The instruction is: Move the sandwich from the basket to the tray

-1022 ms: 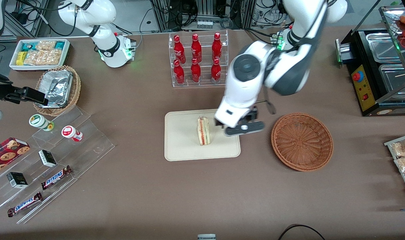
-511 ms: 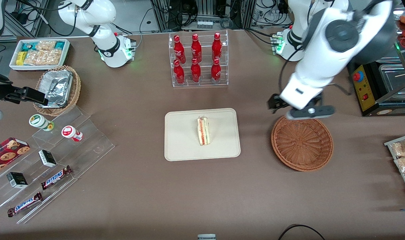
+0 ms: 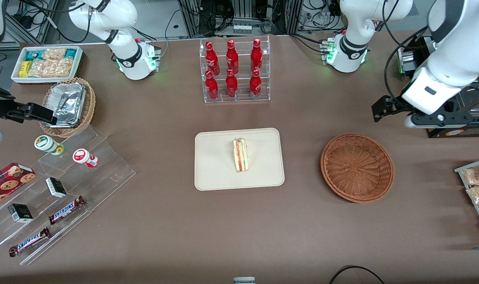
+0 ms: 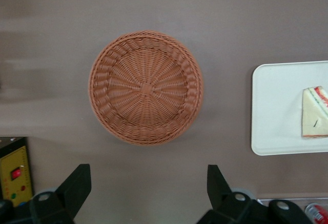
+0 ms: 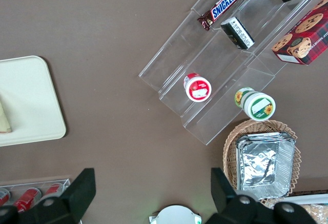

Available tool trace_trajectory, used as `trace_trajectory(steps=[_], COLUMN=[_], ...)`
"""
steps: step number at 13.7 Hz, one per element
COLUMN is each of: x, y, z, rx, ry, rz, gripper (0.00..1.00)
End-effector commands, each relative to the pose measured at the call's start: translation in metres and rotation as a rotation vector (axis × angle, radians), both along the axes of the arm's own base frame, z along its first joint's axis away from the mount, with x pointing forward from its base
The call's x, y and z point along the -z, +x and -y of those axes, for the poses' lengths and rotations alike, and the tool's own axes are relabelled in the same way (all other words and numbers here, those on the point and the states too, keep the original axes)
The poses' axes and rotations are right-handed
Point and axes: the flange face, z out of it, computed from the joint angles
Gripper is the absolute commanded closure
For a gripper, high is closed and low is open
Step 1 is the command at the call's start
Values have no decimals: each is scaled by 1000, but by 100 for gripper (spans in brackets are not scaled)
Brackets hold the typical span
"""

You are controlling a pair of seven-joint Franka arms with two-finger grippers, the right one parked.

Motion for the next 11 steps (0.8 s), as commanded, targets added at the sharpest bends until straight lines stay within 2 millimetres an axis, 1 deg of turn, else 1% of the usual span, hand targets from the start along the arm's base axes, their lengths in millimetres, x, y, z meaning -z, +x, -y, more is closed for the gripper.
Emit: trace_trajectory(steps=[1,5,7,9,10,11], x=[-13,-13,-20,-21,-19,-22], y=[-5,-4,-1,-1,1,4], z=[-16,-21,-49,-57,-69,-72], rx=[27,22,25,60,38,34], ry=[12,30,31,31,27,26], rz=[-15,-11,-2,0,-2,4], gripper=[0,0,0,0,0,0])
